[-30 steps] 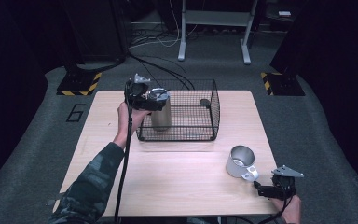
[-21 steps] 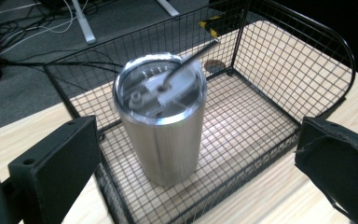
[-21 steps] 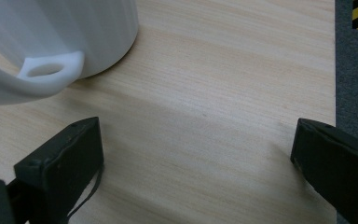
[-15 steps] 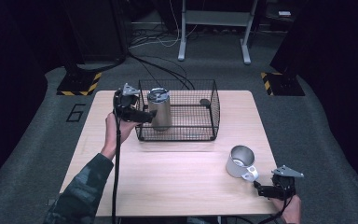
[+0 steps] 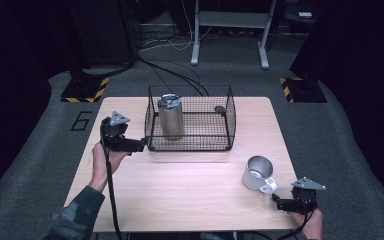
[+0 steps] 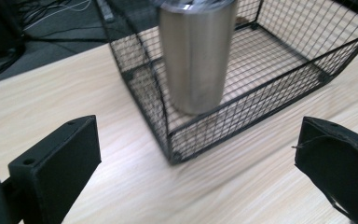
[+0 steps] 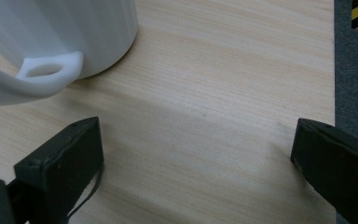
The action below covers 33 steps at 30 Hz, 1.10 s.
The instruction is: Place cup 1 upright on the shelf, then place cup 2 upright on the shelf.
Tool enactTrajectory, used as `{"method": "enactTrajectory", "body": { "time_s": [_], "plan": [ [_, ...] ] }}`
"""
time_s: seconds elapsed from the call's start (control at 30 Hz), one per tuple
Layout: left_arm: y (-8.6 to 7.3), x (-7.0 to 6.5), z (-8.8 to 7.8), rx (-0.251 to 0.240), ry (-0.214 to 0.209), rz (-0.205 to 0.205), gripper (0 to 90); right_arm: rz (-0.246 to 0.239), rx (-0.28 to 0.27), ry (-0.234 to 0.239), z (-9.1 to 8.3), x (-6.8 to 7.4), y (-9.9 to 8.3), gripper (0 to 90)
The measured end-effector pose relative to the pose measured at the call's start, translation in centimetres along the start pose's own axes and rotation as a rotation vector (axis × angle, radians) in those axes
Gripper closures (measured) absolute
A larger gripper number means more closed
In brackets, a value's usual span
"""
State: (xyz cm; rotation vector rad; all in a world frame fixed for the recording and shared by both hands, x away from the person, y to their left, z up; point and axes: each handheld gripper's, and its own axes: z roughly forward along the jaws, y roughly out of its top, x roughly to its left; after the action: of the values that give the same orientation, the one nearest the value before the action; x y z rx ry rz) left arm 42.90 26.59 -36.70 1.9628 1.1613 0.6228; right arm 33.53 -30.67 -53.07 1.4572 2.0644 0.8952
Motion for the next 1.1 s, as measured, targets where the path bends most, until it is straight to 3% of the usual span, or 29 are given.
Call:
{"method": "enactTrajectory", "body": {
  "time_s": [0.23, 0.47, 0.63, 0.9, 1.1],
  "plan": [
    [-3.3, 1.1, 0.1, 0.05, 0.037, -0.045, 0.0, -0.005, 0.001, 0.001, 0.0, 0.0, 0.0, 1.7],
    [-7.1, 1.8, 1.6, 0.109, 0.091, -0.082, 0.0, -0.007, 0.001, 0.0, 0.0, 0.0, 0.0, 1.7],
    [-9.6, 2.1, 2.9, 0.159, 0.097, -0.098, 0.0, -0.004, 0.001, 0.001, 0.0, 0.0, 0.0, 1.8],
    [-11.8, 1.8, 4.6, 0.195, 0.117, -0.084, 0.0, -0.003, 0.001, 0.0, 0.0, 0.0, 0.0, 1.7],
    [-13.4, 1.4, 6.0, 0.234, 0.098, -0.084, 0.0, -0.009, -0.001, -0.001, 0.0, 0.0, 0.0, 1.7]
  ]
}}
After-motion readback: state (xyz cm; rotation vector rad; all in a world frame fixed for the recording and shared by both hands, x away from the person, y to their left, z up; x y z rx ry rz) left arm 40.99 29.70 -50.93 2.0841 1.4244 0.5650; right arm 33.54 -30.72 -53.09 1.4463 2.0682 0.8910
